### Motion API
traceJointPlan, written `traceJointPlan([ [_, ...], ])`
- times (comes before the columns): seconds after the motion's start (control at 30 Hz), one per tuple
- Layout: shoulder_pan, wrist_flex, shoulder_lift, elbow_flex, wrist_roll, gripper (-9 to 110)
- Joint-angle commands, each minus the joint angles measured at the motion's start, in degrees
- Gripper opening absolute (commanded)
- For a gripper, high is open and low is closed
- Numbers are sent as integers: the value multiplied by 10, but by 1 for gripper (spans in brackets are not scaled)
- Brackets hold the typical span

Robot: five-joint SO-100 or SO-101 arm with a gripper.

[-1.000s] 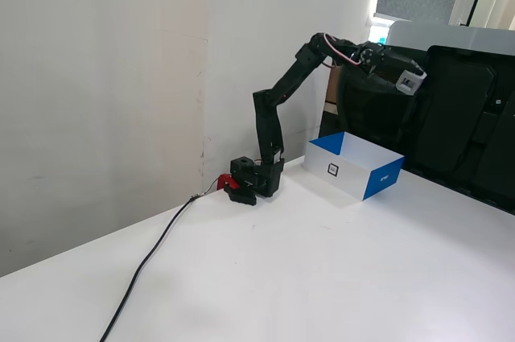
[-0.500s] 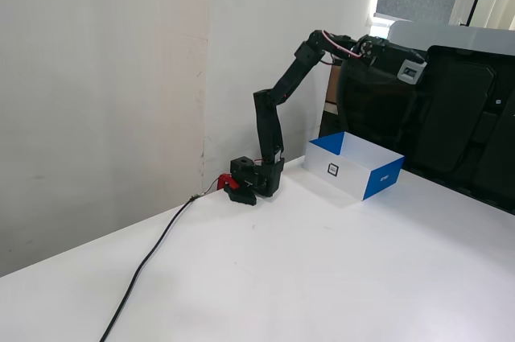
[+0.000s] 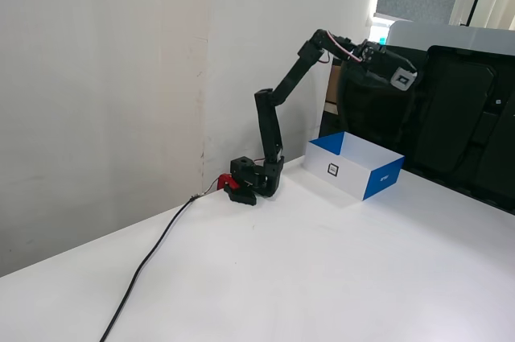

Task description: Grasp the gray block and put it in the box.

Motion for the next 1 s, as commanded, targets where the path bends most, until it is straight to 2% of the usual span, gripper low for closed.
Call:
traceJointPlan([
  [0.0,48,24,2,6,26,12],
  [0.33,175,68,-6,100,98,12],
  [0.97,326,45,-97,102,178,13],
])
